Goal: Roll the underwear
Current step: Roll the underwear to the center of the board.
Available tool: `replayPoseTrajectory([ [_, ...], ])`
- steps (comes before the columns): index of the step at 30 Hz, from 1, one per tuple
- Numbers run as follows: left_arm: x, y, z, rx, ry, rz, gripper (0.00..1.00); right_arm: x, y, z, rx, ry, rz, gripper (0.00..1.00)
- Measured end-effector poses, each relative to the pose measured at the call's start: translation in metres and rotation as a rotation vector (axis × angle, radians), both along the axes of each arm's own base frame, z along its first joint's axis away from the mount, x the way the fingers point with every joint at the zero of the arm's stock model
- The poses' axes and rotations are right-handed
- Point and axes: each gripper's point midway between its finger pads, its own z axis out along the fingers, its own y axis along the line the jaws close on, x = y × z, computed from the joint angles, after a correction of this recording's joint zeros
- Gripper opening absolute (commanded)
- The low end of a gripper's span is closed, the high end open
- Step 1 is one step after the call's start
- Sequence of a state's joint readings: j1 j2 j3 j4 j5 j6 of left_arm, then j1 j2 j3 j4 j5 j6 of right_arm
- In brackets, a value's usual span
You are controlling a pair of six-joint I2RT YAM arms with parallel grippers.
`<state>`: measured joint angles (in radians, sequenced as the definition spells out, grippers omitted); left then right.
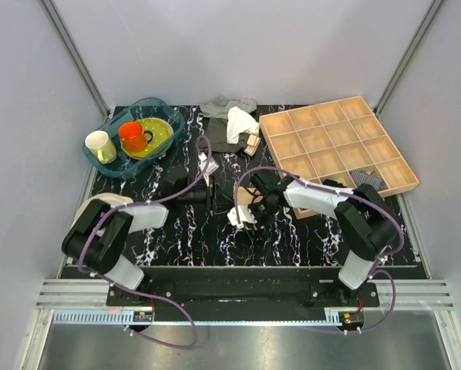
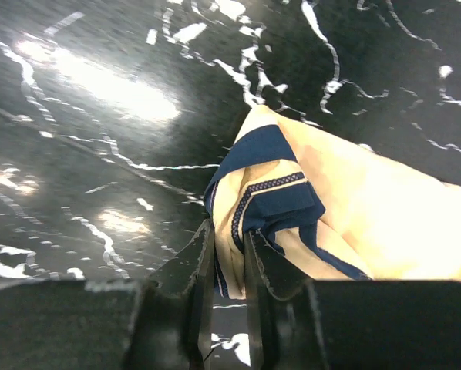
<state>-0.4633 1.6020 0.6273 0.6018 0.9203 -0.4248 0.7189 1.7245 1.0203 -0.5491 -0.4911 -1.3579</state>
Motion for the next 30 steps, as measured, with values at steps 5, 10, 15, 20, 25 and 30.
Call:
replayPoseTrajectory([
  [5, -0.028, 0.021, -0.002, -0.036, -0.217, 0.070, 0.47, -0.018, -0.006, 0.011, -0.042, 0.209, -0.041, 0.20],
  [10, -0.075, 0.022, -0.031, -0.015, -0.327, 0.027, 0.48, -0.009, -0.007, 0.022, -0.050, 0.408, -0.129, 0.20],
  [15, -0.092, -0.002, -0.024, -0.016, -0.536, -0.061, 0.51, -0.005, -0.019, 0.017, -0.106, 0.571, -0.226, 0.21],
  [20, -0.083, -0.024, -0.019, 0.066, -0.695, -0.113, 0.54, -0.008, -0.023, 0.009, -0.165, 0.677, -0.287, 0.21],
  [25, -0.063, -0.039, -0.023, 0.181, -0.800, -0.156, 0.54, -0.007, -0.026, 0.005, -0.197, 0.761, -0.342, 0.22],
  [30, -0.052, -0.049, -0.045, 0.308, -0.843, -0.228, 0.54, -0.002, -0.031, 0.006, -0.199, 0.804, -0.385, 0.22],
])
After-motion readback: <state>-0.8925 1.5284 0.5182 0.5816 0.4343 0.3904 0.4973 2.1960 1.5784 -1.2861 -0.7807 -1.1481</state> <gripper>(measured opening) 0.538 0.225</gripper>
